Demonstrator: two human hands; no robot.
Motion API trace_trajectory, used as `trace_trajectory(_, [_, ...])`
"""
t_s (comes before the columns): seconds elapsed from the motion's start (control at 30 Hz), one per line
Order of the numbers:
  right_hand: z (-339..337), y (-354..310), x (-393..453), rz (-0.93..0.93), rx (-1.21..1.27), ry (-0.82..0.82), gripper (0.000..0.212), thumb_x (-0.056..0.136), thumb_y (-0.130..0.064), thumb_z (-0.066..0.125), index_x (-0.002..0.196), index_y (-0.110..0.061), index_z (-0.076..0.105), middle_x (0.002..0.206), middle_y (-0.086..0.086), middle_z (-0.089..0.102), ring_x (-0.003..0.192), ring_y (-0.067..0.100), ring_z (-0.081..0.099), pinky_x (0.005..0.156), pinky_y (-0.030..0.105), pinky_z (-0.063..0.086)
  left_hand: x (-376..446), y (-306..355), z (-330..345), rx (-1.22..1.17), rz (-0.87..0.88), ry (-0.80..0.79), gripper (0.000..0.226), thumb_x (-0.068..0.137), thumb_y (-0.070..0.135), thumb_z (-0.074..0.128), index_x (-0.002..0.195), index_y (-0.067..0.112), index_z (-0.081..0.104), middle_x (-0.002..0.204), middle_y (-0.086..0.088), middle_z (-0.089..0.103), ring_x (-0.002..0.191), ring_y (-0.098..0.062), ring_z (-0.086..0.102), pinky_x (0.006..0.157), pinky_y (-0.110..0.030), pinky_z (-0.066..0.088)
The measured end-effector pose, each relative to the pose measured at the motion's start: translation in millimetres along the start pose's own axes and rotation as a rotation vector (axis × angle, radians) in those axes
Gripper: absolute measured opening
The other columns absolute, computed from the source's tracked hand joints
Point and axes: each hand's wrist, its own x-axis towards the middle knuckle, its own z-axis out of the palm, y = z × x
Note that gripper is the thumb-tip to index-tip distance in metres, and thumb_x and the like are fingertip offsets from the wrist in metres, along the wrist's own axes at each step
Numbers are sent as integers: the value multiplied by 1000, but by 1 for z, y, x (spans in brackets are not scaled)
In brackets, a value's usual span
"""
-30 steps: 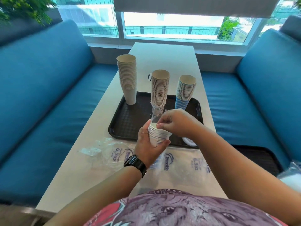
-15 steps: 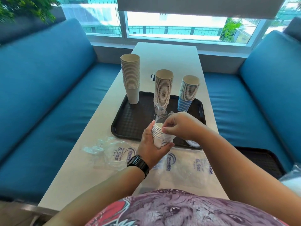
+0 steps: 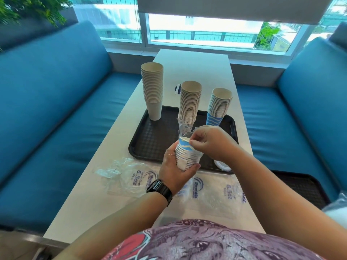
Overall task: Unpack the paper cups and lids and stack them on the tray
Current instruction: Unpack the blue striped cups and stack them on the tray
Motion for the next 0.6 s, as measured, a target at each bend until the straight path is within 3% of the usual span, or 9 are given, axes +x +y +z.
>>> trace_trajectory(0.17, [6, 5, -4, -25, -55, 59, 12, 91, -31, 62, 92, -22, 69, 88, -13, 59, 85, 7, 54, 76, 29, 48, 1, -3, 0, -21, 9, 25, 93, 63, 66, 71, 142, 32, 34, 130, 5, 48, 111, -9, 57, 93, -26, 51])
trace_trajectory(0.33, [3, 14, -4, 48, -31, -108, 10, 89, -31, 67, 95, -25, 69, 96, -10, 58, 96, 12, 54, 87, 31, 46, 0, -4, -2, -37, -28, 23, 99, 61, 69, 69, 144, 32, 29, 132, 3, 49, 109, -9, 58, 89, -22, 51])
trace_trajectory(0.4, [3, 16, -4, 79, 13, -94, 3, 89, -24, 68, 92, -25, 68, 95, -7, 60, 93, 13, 56, 86, 31, 47, 0, -3, -2, -27, -23, 24, 100, 62, 69, 69, 144, 30, 29, 132, 2, 49, 109, -10, 58, 88, -21, 50])
trace_trajectory(0.5, [-3, 17, -1, 67, 123, 1, 6, 88, -14, 68, 92, -18, 70, 89, -9, 61, 85, 11, 57, 79, 23, 45, 0, -2, -2, -25, -8, 26, 98, 67, 55, 81, 145, 24, 31, 132, 1, 50, 109, -8, 57, 86, -5, 42])
trace_trajectory(0.6, [-19, 21, 6, 73, 178, 127, 9, 88, -15, 69, 96, -16, 73, 85, -9, 63, 76, 5, 55, 69, 4, 37, 0, -2, -2, -35, -10, 51, 96, 68, 47, 83, 146, 20, 34, 131, 3, 49, 109, -6, 56, 83, 5, 35])
